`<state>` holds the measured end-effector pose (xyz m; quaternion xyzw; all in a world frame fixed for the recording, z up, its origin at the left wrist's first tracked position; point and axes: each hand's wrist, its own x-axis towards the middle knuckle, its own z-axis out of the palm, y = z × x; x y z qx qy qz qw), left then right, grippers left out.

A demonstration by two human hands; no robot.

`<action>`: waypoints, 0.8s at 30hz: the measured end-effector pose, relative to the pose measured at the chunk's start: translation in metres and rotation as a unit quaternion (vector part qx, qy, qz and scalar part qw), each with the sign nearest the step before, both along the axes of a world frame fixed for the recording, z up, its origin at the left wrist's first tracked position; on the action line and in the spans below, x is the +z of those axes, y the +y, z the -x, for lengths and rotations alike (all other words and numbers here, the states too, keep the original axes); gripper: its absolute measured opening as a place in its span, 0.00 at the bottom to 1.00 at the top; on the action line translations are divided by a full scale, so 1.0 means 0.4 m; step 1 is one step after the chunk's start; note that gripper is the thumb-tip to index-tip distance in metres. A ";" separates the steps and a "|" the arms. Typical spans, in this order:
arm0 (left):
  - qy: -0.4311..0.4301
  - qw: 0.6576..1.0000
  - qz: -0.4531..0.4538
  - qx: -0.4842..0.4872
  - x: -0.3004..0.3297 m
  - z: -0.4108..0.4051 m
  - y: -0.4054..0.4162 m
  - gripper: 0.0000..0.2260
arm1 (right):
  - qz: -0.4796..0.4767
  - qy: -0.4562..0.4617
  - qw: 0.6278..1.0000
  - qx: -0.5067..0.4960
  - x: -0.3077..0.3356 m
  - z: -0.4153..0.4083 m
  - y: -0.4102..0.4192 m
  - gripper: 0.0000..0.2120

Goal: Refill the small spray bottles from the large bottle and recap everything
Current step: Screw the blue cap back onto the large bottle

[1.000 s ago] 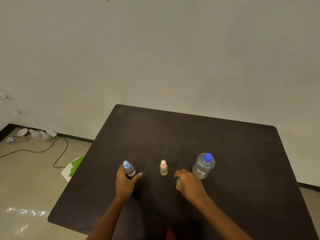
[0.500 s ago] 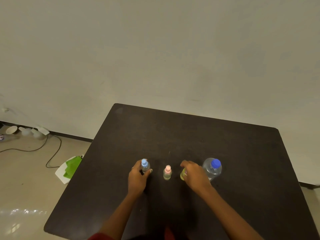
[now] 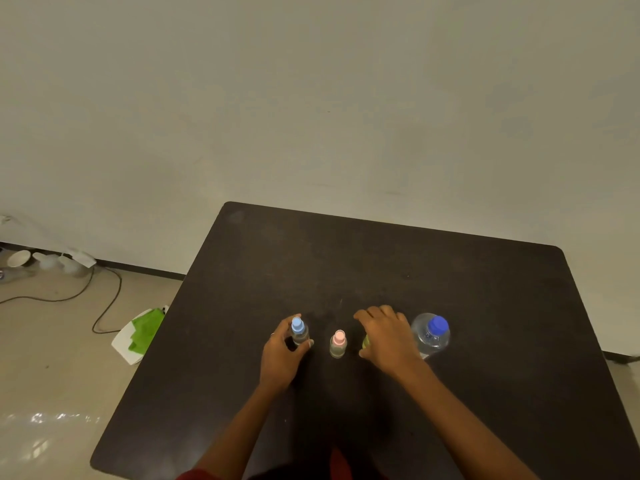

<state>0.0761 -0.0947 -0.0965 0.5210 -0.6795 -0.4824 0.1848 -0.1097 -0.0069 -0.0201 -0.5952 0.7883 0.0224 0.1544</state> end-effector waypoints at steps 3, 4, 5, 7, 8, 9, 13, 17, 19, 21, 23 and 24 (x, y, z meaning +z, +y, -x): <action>-0.003 1.000 0.000 0.003 -0.003 -0.004 0.002 0.24 | 0.023 -0.021 0.999 0.045 0.010 -0.020 -0.017 0.30; -0.005 1.000 0.001 0.004 -0.004 -0.007 0.003 0.23 | 0.022 -0.027 0.998 0.057 0.009 -0.031 -0.023 0.29; -0.007 1.000 0.000 0.005 -0.003 -0.008 0.004 0.21 | 0.017 -0.031 0.997 0.065 0.005 -0.042 -0.027 0.27; -0.008 1.000 0.001 0.004 0.001 -0.010 0.004 0.19 | 0.018 -0.039 0.997 0.063 -0.004 -0.061 -0.034 0.19; -0.005 1.000 0.003 0.003 0.002 -0.010 0.004 0.18 | 0.026 -0.038 0.997 0.057 -0.008 -0.066 -0.037 0.15; -0.003 1.000 0.003 0.000 0.006 -0.011 0.004 0.17 | 0.035 -0.033 0.998 0.051 -0.010 -0.068 -0.040 0.11; -0.004 1.000 0.003 -0.003 0.011 -0.014 0.002 0.18 | 0.055 -0.024 0.997 0.040 -0.009 -0.070 -0.055 0.10; -0.013 1.000 -0.003 -0.005 0.011 -0.013 0.002 0.18 | 0.056 -0.021 0.997 0.039 -0.009 -0.064 -0.066 0.09; -0.015 1.000 -0.006 -0.004 0.012 -0.011 0.003 0.19 | 0.050 -0.019 0.998 0.039 -0.012 -0.062 -0.066 0.10; -0.018 1.000 -0.009 -0.003 0.013 -0.010 0.004 0.22 | 0.045 -0.021 0.998 0.041 -0.012 -0.062 -0.066 0.11; -0.022 1.000 -0.017 -0.002 0.013 -0.011 0.003 0.25 | 0.040 -0.022 0.998 0.039 -0.009 -0.064 -0.068 0.13; -0.022 1.000 -0.019 -0.004 0.010 -0.011 0.002 0.26 | 0.037 -0.023 0.998 0.038 -0.007 -0.064 -0.068 0.14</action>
